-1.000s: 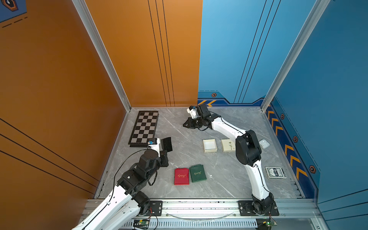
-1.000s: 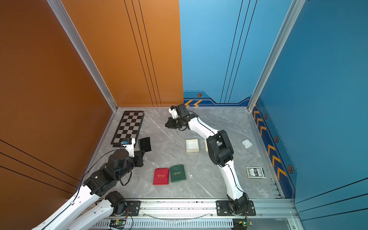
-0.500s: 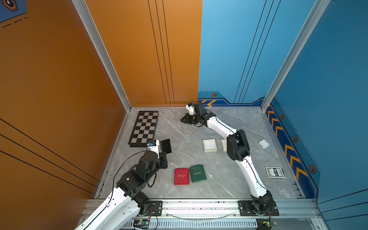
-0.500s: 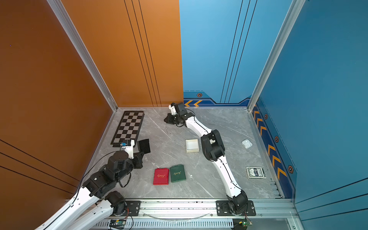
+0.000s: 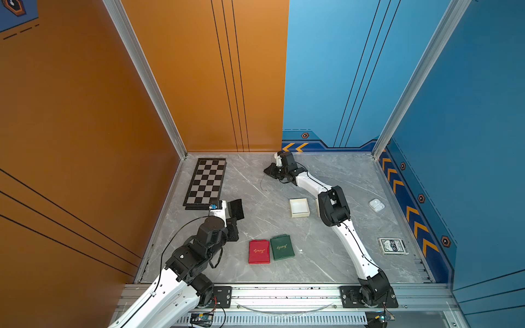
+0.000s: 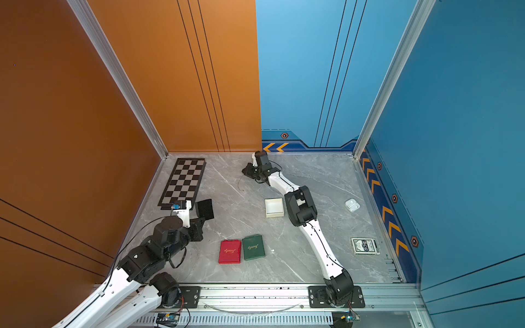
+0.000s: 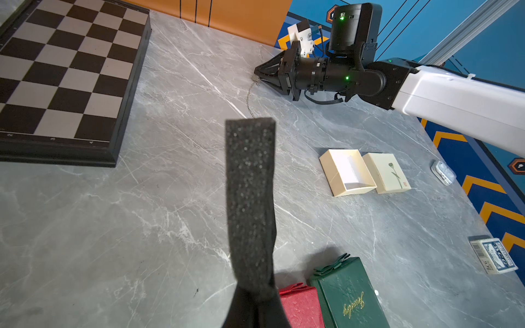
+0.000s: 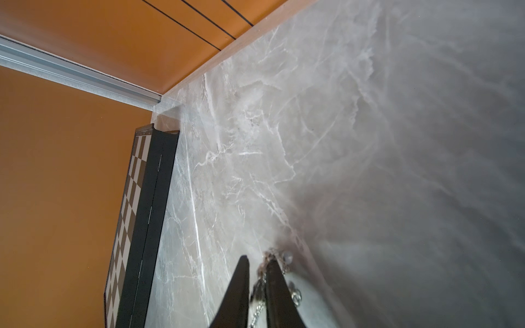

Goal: Take the necklace out of the lift-off lid jewelry box
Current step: Place the necklace at the center of the board.

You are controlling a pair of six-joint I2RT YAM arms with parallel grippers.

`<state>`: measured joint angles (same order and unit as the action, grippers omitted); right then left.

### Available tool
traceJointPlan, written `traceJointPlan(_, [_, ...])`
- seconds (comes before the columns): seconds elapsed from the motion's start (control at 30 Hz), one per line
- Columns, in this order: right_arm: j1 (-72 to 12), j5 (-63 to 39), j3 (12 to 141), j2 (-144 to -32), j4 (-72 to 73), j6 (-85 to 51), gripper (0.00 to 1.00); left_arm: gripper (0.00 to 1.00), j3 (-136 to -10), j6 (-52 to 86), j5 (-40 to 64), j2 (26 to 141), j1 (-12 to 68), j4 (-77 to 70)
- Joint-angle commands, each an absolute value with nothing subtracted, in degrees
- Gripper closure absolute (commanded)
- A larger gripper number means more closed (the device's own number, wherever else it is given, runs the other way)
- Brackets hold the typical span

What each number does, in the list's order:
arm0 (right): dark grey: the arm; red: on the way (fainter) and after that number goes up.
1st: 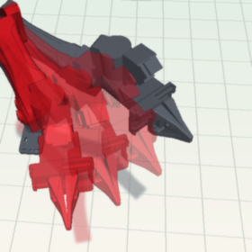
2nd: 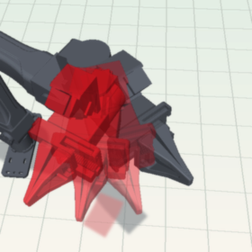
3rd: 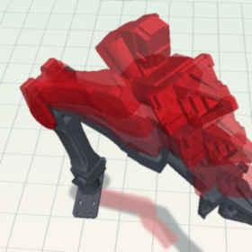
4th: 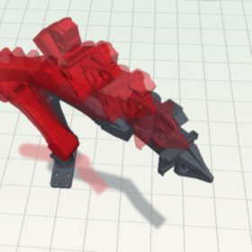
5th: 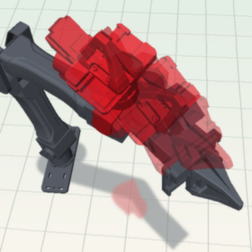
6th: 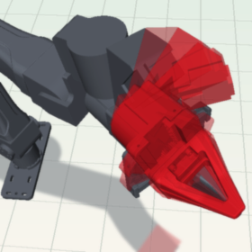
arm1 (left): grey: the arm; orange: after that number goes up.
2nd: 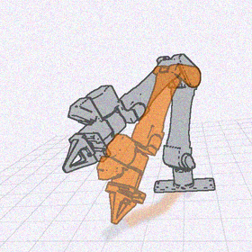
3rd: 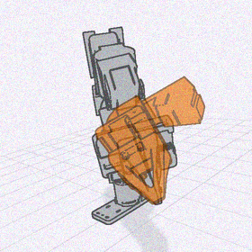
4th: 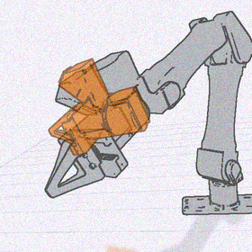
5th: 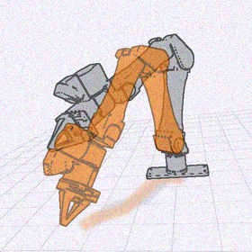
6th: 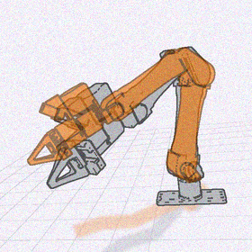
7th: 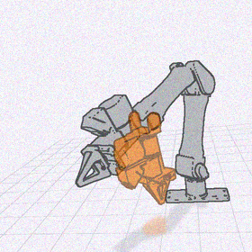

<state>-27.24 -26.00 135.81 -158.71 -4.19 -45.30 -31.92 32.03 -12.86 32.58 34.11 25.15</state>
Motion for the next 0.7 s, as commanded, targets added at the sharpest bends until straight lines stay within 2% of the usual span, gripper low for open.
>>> traceJointPlan(0.0, [-26.98,-22.75,138.24,-160.10,0.61,-49.51,0.82,1.00,-31.44,32.49,-13.27,32.67,33.62,25.89])
traceJointPlan(0.1, [-26.81,-22.37,140.26,-161.44,0.82,-50.57,0.75,1.00,-31.64,32.35,-12.92,32.73,33.62,25.81])
traceJointPlan(0.3, [-26.22,-23.11,139.70,-158.91,-0.67,-49.70,0.70,1.00,-31.97,32.21,-12.05,32.88,33.64,25.75])
traceJointPlan(0.67, [-23.79,-26.92,112.74,-136.47,0.91,-43.71,0.63,1.00,-36.04,29.62,-6.24,43.00,33.63,17.67])
